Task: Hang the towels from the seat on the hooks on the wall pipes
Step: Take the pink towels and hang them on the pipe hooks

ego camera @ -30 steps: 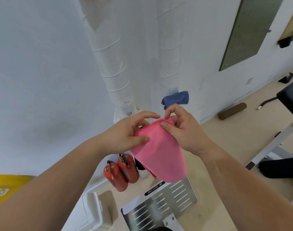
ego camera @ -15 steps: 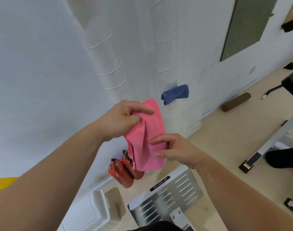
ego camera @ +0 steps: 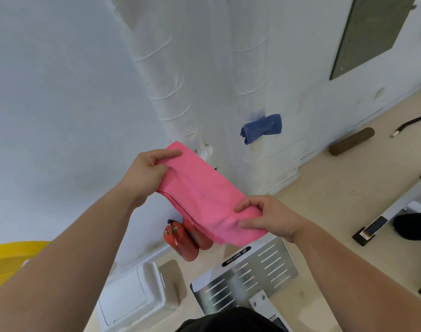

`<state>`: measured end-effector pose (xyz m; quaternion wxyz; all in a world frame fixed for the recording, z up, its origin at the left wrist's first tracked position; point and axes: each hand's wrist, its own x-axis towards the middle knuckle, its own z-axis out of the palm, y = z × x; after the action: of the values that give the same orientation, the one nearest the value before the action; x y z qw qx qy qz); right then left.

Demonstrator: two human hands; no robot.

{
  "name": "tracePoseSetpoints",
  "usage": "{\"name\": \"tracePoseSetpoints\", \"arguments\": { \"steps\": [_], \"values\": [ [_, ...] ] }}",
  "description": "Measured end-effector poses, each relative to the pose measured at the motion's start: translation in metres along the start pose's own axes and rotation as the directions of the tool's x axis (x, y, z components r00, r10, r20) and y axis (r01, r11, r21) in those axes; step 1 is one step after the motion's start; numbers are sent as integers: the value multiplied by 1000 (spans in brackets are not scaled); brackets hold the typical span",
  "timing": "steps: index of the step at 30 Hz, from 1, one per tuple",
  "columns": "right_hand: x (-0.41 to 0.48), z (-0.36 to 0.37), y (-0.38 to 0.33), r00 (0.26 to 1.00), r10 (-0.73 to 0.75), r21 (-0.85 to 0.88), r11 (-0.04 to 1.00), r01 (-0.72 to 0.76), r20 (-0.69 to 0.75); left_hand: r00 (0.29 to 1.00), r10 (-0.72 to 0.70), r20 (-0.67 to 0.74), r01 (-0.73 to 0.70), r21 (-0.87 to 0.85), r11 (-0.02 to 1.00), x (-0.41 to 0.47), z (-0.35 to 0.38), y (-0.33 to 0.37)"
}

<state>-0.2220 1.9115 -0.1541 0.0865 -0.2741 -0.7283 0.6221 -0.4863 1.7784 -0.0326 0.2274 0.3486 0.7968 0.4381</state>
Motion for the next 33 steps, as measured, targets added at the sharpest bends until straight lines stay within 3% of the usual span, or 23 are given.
{"name": "tracePoseSetpoints", "arguments": {
  "steps": [2, 7, 10, 13, 16, 19, 26, 29, 33],
  "values": [
    [-2, 0, 6, 1000, 25, -13, 1000, -25, -15, 999, -28, -41, 26, -41, 999, -4, -3, -10],
    [-9, -1, 13, 990, 108, 249, 965, -83, -89, 991, -71, -110, 56, -136, 989, -16, -8, -32],
    [-11, -2, 12, 976, 159, 478, 876, -69, -152, 988, -77, -134, 51, -190, 980, -22, -6, -43],
    [-13, -3, 9, 976, 169, 565, 823, -62, -140, 987, -82, -138, 49, -224, 973, -28, 0, -51],
    [-13, -2, 8, 970, 183, 485, 870, -84, -160, 987, -86, -132, 59, -200, 978, -32, 6, -61],
    [-10, -1, 7, 946, 182, 348, 934, -81, -268, 994, -51, -100, 40, -113, 993, -39, 11, -71],
    [-7, 20, -24, 921, 85, 82, 995, -58, -380, 966, 248, 69, -256, 178, 950, -64, 41, -60],
    [-7, 36, -46, 937, -11, -4, 1000, 11, -350, 925, 344, 163, -370, 170, 914, -77, 64, -48],
    [-7, 52, -61, 924, -64, 41, 995, 86, -376, 883, 407, 233, -430, 54, 901, -92, 86, -31]
  ]
}}
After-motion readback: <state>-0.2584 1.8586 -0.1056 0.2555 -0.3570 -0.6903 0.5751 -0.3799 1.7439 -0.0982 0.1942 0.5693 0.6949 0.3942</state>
